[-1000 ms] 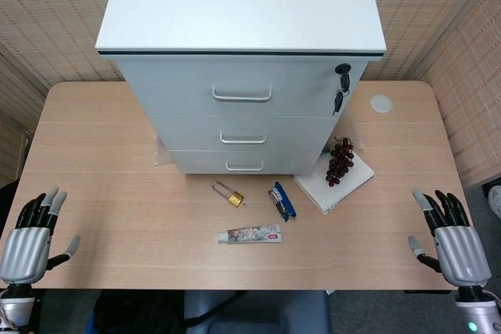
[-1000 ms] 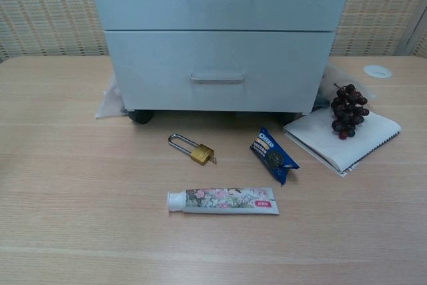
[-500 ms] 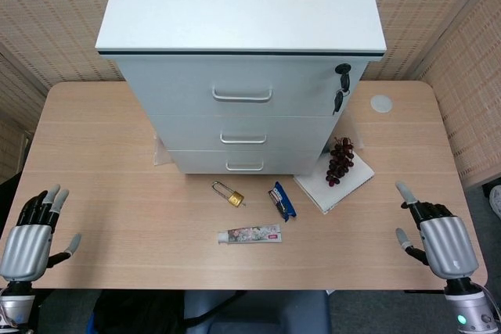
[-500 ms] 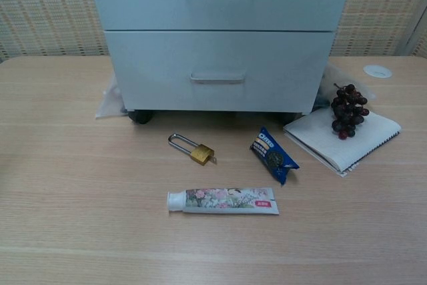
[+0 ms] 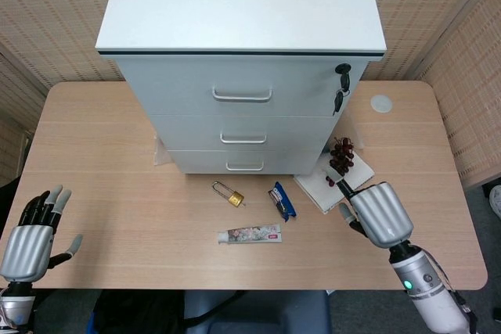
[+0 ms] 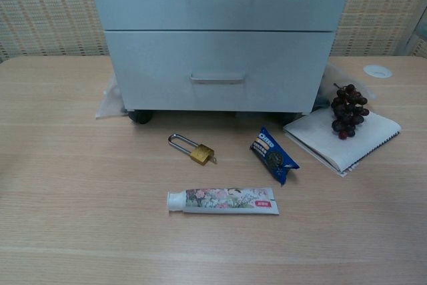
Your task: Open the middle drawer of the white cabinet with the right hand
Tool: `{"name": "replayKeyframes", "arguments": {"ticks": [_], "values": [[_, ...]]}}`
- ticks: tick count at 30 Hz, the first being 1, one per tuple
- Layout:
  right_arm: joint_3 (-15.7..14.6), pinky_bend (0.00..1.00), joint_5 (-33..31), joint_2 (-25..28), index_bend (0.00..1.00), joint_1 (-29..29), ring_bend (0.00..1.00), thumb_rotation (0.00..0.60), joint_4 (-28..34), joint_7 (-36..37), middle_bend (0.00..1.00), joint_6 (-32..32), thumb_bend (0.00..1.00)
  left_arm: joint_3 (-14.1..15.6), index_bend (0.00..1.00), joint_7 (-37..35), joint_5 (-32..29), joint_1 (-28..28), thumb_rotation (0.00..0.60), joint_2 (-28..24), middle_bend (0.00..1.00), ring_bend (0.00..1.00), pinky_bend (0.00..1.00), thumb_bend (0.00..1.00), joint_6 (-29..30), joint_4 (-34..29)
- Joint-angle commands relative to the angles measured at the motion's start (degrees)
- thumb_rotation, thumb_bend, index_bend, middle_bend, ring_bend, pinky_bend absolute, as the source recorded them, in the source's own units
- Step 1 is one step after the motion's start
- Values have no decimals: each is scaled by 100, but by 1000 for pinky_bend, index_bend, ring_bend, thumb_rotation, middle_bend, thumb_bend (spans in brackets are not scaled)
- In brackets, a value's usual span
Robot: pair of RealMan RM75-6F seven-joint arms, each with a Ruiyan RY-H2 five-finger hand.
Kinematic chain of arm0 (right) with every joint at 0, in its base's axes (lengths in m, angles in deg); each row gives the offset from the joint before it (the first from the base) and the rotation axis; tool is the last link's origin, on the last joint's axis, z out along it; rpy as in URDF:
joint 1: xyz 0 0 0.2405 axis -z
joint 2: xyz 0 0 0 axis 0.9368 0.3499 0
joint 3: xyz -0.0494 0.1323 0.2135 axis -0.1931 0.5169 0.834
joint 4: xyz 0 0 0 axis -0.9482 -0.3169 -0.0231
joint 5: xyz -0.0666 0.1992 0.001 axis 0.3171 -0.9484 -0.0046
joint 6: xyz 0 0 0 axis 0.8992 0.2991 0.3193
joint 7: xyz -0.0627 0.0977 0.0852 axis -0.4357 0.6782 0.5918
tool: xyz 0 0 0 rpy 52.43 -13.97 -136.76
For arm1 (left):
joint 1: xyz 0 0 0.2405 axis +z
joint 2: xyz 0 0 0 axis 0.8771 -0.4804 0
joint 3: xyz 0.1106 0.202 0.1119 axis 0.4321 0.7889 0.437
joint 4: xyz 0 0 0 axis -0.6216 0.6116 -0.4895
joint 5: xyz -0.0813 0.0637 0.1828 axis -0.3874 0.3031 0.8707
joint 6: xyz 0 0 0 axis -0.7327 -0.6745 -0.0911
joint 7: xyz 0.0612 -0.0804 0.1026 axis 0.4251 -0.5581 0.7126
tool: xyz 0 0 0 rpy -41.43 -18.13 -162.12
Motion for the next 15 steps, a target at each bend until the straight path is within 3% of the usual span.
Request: {"name": "replayKeyframes", "arguments": {"ticks": [1, 11, 15], "values": [[317, 974, -460, -100, 107, -389, 938, 600, 235, -433, 882, -333, 462, 3, 17, -10, 1, 7, 600, -5, 0, 0, 93, 312, 9, 1], [844, 974, -1689, -653, 112, -1388, 938, 600, 74, -1025, 883, -809, 463, 21, 17, -52, -34, 25, 600, 8, 0, 0, 93, 312, -7, 58], [952, 974, -2132, -774, 173, -1724, 938, 600, -25, -1216, 887, -919, 463, 21, 16, -38, -36, 16, 600, 3, 0, 0, 93, 312, -25, 60]]}}
